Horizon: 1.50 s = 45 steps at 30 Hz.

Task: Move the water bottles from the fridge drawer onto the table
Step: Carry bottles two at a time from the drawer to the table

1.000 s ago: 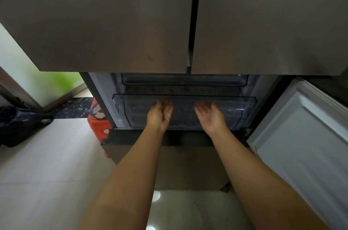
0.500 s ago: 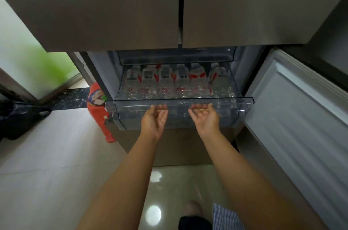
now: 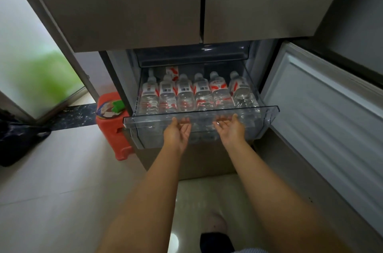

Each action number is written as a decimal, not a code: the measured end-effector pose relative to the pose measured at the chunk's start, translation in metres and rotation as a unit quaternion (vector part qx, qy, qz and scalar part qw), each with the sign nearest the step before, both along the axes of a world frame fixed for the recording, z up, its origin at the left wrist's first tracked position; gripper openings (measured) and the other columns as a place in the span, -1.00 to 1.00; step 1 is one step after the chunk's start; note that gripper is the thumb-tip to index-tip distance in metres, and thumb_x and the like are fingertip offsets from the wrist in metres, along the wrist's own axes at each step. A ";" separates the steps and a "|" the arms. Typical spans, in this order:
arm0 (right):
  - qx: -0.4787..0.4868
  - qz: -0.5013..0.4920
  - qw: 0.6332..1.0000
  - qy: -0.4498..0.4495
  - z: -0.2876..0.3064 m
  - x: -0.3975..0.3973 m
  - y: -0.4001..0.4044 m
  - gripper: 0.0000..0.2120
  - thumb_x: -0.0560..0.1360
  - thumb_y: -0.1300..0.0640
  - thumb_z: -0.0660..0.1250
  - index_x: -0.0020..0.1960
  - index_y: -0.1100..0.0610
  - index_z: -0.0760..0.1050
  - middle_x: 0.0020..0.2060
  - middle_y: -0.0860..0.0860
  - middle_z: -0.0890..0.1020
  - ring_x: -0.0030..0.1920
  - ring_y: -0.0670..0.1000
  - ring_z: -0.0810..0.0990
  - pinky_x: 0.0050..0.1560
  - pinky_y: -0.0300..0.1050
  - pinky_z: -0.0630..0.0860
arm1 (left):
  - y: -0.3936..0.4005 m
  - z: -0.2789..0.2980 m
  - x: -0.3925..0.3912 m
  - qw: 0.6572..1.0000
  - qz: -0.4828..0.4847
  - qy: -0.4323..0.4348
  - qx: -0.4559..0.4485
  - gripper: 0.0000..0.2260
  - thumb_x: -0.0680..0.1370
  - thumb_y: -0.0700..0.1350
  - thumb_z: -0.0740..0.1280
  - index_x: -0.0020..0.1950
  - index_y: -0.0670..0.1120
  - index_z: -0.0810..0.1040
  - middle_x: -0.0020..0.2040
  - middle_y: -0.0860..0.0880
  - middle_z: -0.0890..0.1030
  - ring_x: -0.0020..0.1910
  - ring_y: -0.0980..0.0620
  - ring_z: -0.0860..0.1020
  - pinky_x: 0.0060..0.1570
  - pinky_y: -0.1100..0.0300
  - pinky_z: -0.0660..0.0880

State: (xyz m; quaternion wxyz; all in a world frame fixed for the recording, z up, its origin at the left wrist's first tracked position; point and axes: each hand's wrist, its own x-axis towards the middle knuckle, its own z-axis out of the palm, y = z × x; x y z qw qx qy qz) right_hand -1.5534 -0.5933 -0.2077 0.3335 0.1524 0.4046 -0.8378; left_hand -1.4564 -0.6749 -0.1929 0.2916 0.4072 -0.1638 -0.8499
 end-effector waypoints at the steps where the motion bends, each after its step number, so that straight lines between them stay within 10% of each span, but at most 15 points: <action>1: 0.000 -0.001 1.000 0.000 0.000 0.003 0.003 -0.69 0.63 0.12 0.00 -0.24 0.18 0.31 -0.27 0.10 0.45 -0.22 0.02 0.50 0.34 0.10 0.34 | 0.002 -0.001 0.003 1.000 -0.004 0.000 0.001 -0.68 0.67 -0.16 0.03 -0.27 -0.16 0.33 -0.23 -0.11 0.47 0.42 -0.12 0.37 0.39 0.07 0.28; 6: 0.003 0.013 1.000 0.020 -0.002 0.012 0.014 -0.66 0.63 0.11 -0.02 -0.24 0.19 0.33 -0.30 0.11 0.46 -0.22 0.03 0.50 0.32 0.09 0.34 | 0.010 -0.005 0.013 1.000 -0.017 -0.010 -0.010 -0.68 0.67 -0.17 0.03 -0.27 -0.16 0.34 0.34 -0.31 0.43 0.43 -0.13 0.35 0.41 0.07 0.26; 9: -0.012 0.028 0.999 0.016 -0.003 0.010 0.018 -0.66 0.63 0.11 -0.03 -0.24 0.20 0.33 -0.26 0.13 0.47 -0.19 0.04 0.51 0.34 0.10 0.32 | 0.008 -0.007 0.016 0.999 -0.038 -0.006 -0.028 -0.67 0.67 -0.16 0.02 -0.26 -0.18 0.36 0.33 -0.31 0.44 0.44 -0.13 0.33 0.41 0.07 0.24; 12: -0.018 0.056 0.998 0.021 -0.004 0.005 0.021 -0.66 0.63 0.10 -0.03 -0.22 0.21 0.35 -0.21 0.15 0.50 -0.13 0.06 0.53 0.40 0.11 0.29 | 0.002 -0.006 0.018 0.994 -0.084 -0.058 -0.036 -0.69 0.67 -0.14 0.02 0.21 -0.30 0.44 0.35 -0.29 0.43 0.43 -0.17 0.35 0.25 0.14 0.42; 15: -0.018 0.094 0.995 0.012 0.001 0.003 0.027 -0.67 0.63 0.12 -0.02 -0.20 0.22 0.37 -0.07 0.21 0.53 0.10 0.17 0.53 0.45 0.11 0.24 | -0.011 0.006 0.026 0.961 -0.198 -0.178 -0.080 -0.66 0.67 -0.09 0.04 0.24 -0.28 0.46 -0.17 -0.22 0.67 0.02 -0.01 0.68 -0.60 0.41 0.46; 17: 0.015 0.130 0.991 0.006 0.007 -0.003 0.033 -0.73 0.63 0.14 -0.01 -0.12 0.25 0.36 0.19 0.28 0.47 0.35 0.23 0.38 0.40 0.10 0.26 | -0.025 0.018 0.028 0.914 -0.283 -0.255 -0.137 -0.65 0.67 -0.11 0.03 -0.20 -0.23 0.45 -0.61 -0.09 0.56 -0.61 0.13 0.59 -0.77 0.48 0.25; 19: 0.099 0.197 0.975 0.021 0.014 -0.012 0.040 -0.77 0.63 0.13 0.01 0.00 0.27 0.34 0.26 0.29 0.44 0.35 0.24 0.38 0.30 0.08 0.35 | -0.034 0.036 0.028 0.871 -0.324 -0.307 -0.205 -0.64 0.65 -0.12 0.06 -0.30 -0.20 0.37 -0.58 -0.07 0.54 -0.76 0.15 0.45 -0.75 0.48 0.23; 29: 0.465 0.441 0.694 0.330 0.065 -0.082 0.048 -0.72 0.58 0.12 0.11 -0.28 0.13 0.41 -0.42 0.05 0.53 -0.59 -0.11 0.51 -0.48 -0.27 0.46 | -0.028 0.056 -0.050 0.701 -0.368 -0.393 -0.467 -0.84 0.62 -0.11 0.18 0.07 -0.17 0.45 -0.19 -0.08 0.51 -0.25 0.02 0.51 -0.23 0.20 0.50; 33: 0.520 0.365 0.602 0.484 0.072 -0.121 0.031 -0.71 0.54 0.18 0.15 -0.35 0.13 0.41 -0.34 0.08 0.52 -0.33 0.02 0.52 -0.32 -0.20 0.42 | -0.025 0.044 -0.092 0.618 -0.387 -0.432 -0.531 -0.81 0.60 -0.11 0.21 0.07 -0.19 0.52 -0.05 -0.15 0.53 -0.03 -0.08 0.53 0.08 0.09 0.49; 37: 0.569 0.354 0.487 0.561 0.064 -0.158 0.009 -0.76 0.54 0.19 0.14 0.03 0.29 0.52 0.02 0.22 0.61 0.06 0.18 0.56 -0.10 -0.14 0.39 | -0.024 0.034 -0.136 0.563 -0.386 -0.462 -0.566 -0.74 0.59 -0.13 0.20 0.16 -0.25 0.53 0.15 -0.22 0.58 0.14 -0.14 0.55 0.11 0.09 0.47; 41: 0.600 0.384 0.311 0.629 0.051 -0.193 -0.015 -0.67 0.55 0.13 0.14 0.27 0.17 0.42 0.22 0.14 0.51 0.29 0.14 0.41 0.23 -0.05 0.33 | -0.033 0.026 -0.174 0.480 -0.381 -0.520 -0.595 -0.67 0.60 -0.11 0.17 0.32 -0.21 0.43 0.33 -0.18 0.43 0.30 -0.12 0.43 0.26 0.09 0.38; 45: 0.590 0.441 0.251 0.628 0.037 -0.218 -0.037 -0.60 0.53 0.17 0.15 0.36 0.14 0.32 0.28 0.16 0.46 0.34 0.13 0.33 0.33 -0.03 0.24 | -0.042 0.012 -0.200 0.431 -0.420 -0.563 -0.567 -0.67 0.61 -0.08 0.13 0.35 -0.14 0.39 0.35 -0.15 0.44 0.34 -0.09 0.41 0.35 0.05 0.28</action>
